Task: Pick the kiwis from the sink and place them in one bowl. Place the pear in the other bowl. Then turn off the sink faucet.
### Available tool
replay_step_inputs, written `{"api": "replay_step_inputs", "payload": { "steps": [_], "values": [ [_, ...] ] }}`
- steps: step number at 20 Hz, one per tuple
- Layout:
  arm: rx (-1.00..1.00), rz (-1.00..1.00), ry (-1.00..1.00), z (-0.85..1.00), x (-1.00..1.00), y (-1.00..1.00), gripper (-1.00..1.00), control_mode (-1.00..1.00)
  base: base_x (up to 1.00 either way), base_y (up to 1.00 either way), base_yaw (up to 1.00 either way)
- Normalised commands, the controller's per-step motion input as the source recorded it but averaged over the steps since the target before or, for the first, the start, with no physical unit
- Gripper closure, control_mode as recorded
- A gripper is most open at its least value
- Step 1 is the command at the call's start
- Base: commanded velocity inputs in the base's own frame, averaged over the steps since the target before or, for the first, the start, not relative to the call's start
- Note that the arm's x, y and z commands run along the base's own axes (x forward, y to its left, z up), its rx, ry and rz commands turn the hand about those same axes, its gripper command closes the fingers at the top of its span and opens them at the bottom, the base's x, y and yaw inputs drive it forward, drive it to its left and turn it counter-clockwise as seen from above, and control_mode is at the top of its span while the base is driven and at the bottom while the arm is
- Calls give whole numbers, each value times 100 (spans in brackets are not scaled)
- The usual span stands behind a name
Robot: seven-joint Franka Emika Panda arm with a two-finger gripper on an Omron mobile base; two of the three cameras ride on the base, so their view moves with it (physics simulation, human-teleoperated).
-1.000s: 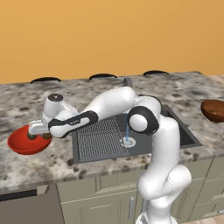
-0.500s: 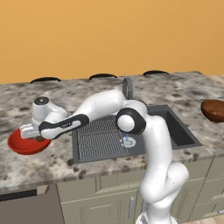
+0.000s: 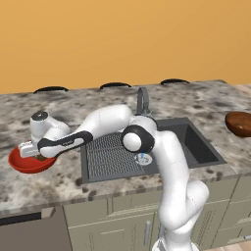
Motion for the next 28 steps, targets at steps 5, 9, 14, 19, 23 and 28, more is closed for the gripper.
{"api": "replay_step_inputs", "payload": {
  "steps": [5,9,14,19,23,28],
  "values": [
    [0,0,0,-23,23,2,100,-100,0,0,0],
    [-4,0,1,-26,22,17,100,-100,0,0,0],
    [-5,0,1,-20,28,21,-100,-100,0,0,0],
    [-1,0,1,4,10,11,-100,-100,0,0,0],
    [0,0,3,19,0,2,-100,-100,0,0,0],
    [0,-1,1,29,0,-4,-100,-100,0,0,0]
  ]
}}
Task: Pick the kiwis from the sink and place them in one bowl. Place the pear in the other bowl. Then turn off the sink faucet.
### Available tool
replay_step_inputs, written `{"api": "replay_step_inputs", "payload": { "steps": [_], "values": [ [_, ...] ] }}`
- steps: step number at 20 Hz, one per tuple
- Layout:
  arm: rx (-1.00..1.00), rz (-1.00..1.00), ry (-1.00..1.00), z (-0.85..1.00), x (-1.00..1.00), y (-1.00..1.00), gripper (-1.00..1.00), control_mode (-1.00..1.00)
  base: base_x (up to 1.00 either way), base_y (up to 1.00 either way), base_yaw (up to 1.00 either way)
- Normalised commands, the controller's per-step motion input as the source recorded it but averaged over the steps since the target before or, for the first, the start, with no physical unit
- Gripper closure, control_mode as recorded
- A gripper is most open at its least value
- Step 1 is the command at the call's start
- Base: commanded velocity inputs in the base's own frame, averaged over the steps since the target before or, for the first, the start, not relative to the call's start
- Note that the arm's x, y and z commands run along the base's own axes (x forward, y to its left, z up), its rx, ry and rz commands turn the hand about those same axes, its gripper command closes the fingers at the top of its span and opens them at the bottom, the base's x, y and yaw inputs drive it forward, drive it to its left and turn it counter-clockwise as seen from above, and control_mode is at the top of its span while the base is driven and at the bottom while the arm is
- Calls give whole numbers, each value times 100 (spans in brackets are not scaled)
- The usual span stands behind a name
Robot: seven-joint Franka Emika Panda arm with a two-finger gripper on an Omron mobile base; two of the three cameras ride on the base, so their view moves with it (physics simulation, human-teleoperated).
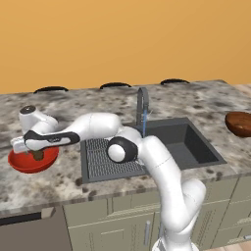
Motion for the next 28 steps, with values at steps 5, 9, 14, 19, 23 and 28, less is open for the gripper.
{"api": "replay_step_inputs", "payload": {
  "steps": [5,9,14,19,23,28],
  "values": [
    [0,-1,0,31,-14,-24,-100,-100,0,0,0],
    [3,-1,-1,23,-50,-53,-100,-100,0,0,0],
    [12,0,-4,25,-71,-77,-100,-100,0,0,0],
    [16,0,-7,17,-77,-89,-100,-100,0,0,0],
    [19,0,-11,11,-84,-96,-100,-100,0,0,0],
    [22,0,-9,19,-80,-100,-100,-100,0,0,0]
  ]
}}
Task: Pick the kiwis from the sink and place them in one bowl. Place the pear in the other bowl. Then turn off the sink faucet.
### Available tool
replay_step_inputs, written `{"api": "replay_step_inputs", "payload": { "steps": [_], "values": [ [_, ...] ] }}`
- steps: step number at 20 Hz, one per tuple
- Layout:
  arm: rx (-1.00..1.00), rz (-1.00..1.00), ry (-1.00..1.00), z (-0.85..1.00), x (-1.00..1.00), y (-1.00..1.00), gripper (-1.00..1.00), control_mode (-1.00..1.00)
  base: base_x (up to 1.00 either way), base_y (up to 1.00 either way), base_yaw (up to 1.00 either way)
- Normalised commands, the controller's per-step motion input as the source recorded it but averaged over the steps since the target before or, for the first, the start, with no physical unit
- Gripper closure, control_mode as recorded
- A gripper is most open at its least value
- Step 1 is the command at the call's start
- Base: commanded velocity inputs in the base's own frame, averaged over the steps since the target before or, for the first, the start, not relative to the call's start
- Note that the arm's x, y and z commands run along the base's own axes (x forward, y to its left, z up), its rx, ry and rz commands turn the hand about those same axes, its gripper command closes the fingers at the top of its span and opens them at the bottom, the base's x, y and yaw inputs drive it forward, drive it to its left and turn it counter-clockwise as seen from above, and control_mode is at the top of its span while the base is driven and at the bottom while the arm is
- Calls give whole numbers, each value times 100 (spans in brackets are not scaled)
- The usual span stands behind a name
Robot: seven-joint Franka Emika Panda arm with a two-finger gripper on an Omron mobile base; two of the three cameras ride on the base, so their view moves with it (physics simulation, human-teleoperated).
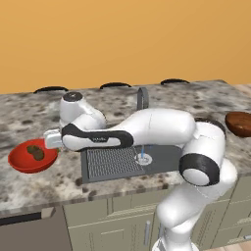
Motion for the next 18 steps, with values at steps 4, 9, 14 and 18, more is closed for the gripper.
{"api": "replay_step_inputs", "payload": {
  "steps": [4,9,14,18],
  "values": [
    [22,0,-4,28,-52,-100,-100,-100,0,0,0],
    [21,0,0,29,-29,-100,-100,-100,0,0,0],
    [19,0,0,24,-15,-100,-100,-100,0,0,0],
    [15,1,0,22,-10,-100,-100,-100,0,0,0]
  ]
}}
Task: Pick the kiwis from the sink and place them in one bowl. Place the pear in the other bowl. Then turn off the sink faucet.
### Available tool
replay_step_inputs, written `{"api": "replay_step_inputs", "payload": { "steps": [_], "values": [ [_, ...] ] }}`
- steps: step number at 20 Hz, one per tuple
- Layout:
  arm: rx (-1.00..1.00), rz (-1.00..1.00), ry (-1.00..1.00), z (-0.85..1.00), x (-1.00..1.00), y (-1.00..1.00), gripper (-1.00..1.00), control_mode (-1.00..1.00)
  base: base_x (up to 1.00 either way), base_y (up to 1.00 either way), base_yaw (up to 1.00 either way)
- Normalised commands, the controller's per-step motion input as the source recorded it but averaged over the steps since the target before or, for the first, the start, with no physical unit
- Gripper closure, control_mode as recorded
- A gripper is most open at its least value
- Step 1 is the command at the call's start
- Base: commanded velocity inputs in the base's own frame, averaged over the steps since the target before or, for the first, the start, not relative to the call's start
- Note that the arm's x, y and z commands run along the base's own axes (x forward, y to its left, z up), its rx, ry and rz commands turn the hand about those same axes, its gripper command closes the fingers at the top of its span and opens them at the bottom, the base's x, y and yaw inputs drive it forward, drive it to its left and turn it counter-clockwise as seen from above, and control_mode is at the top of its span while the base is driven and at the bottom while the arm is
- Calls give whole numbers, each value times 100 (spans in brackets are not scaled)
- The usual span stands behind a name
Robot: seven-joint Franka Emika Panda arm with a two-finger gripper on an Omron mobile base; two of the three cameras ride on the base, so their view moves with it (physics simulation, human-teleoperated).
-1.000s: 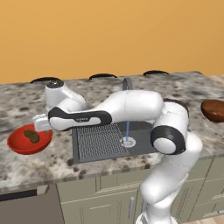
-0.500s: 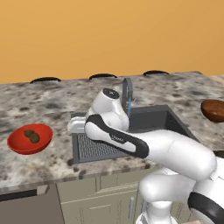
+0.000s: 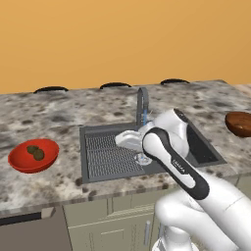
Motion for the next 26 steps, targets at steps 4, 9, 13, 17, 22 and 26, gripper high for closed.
{"api": "replay_step_inputs", "payload": {
  "steps": [4,9,13,17,22,26],
  "values": [
    [13,1,-3,25,-16,-100,-100,-100,0,0,0],
    [11,1,-7,18,-21,-100,-100,-100,0,0,0],
    [13,4,-8,15,-10,-97,-100,-100,0,0,0],
    [10,6,-15,18,-3,-91,-100,-100,0,0,0],
    [6,7,-24,7,3,-73,-100,-100,0,0,0],
    [2,11,-27,16,22,-46,-100,-100,0,0,0]
  ]
}}
